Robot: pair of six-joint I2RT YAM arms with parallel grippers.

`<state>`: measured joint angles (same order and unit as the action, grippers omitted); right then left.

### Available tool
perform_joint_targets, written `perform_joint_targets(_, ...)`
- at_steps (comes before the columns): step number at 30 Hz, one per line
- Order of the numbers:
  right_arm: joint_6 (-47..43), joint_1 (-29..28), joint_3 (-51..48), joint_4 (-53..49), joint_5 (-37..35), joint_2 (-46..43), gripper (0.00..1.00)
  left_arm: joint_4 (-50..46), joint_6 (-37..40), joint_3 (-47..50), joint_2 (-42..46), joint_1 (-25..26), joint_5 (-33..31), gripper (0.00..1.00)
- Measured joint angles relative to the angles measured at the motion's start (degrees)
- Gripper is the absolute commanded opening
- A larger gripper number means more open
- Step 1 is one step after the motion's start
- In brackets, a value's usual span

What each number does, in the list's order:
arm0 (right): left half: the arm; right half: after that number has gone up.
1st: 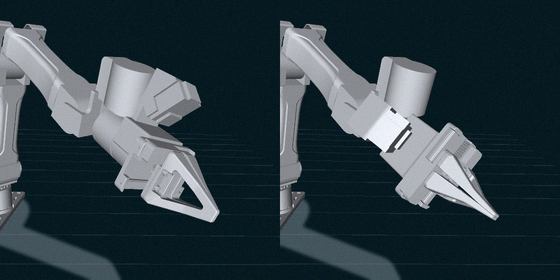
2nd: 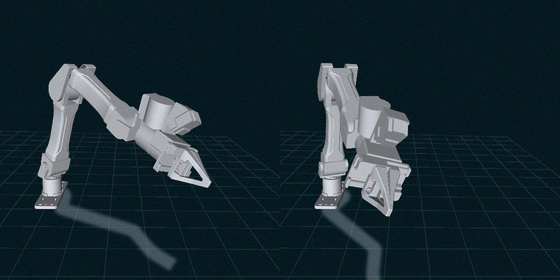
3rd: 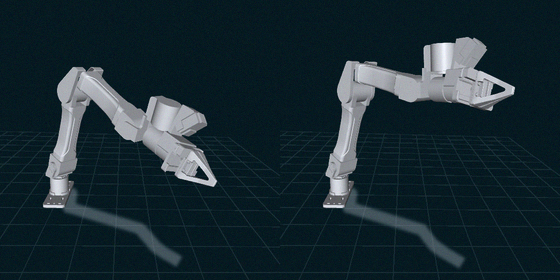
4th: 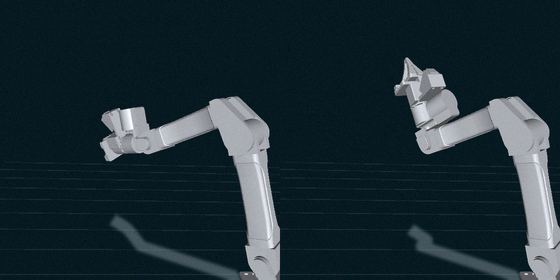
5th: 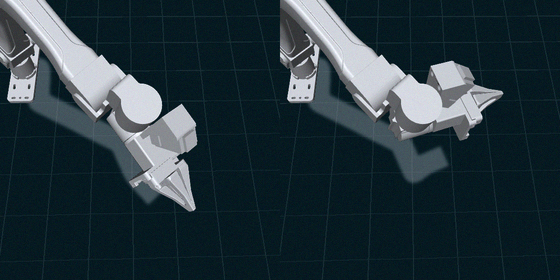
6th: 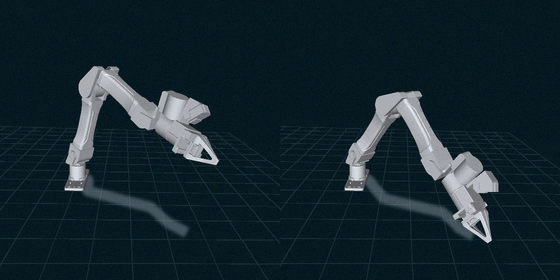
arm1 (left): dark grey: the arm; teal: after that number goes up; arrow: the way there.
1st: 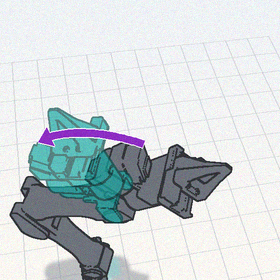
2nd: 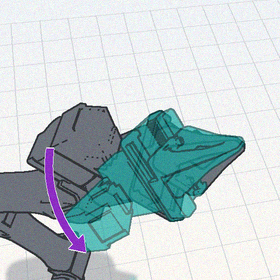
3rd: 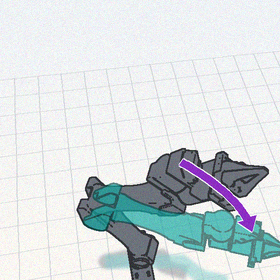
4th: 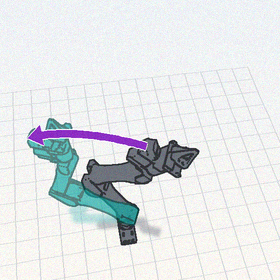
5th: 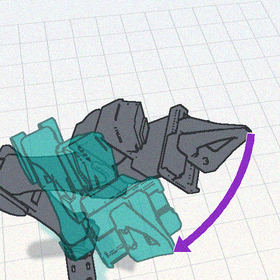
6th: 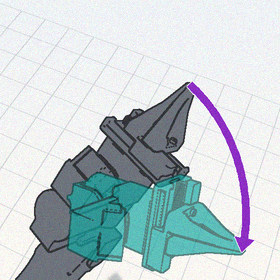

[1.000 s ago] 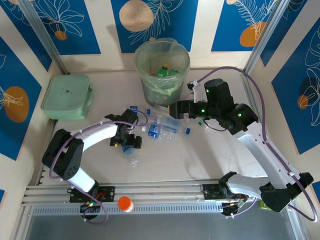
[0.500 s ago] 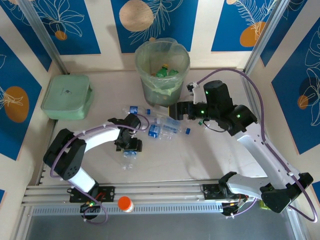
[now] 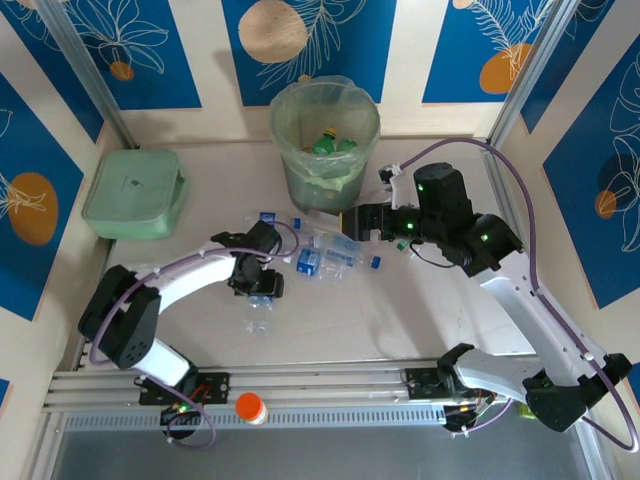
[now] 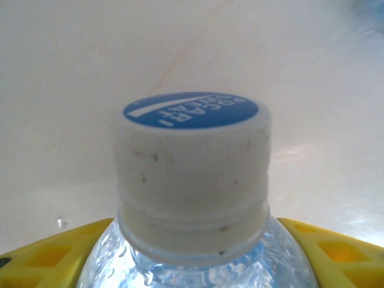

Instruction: Put the plastic bottles in the bin

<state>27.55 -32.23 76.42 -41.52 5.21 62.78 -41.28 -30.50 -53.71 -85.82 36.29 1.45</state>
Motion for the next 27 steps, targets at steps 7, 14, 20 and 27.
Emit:
perform_joint_targets(7, 0.3, 0.0, 0.0, 0.0, 0.0, 0.0, 0.94, 0.3, 1.0, -2.1, 13.5, 0.0, -0.2, 0.47)
perform_joint_targets(14, 0.3, -2.4, -0.1, 1.3, 0.4, 0.2, 0.94, 5.7, 0.9, -5.2, 24.7, 0.0, 1.9, 0.44)
perform_joint_targets(20, 0.5, -5.3, 0.0, 4.9, 2.0, 1.3, 0.92, 13.3, -2.4, -5.2, 30.5, 0.0, 4.5, 0.45)
perform_joint_targets(27, 0.9, -9.8, 0.1, 10.1, 8.3, 5.1, 0.94, 24.5, -8.8, -2.5, 35.1, -0.6, 10.6, 0.45)
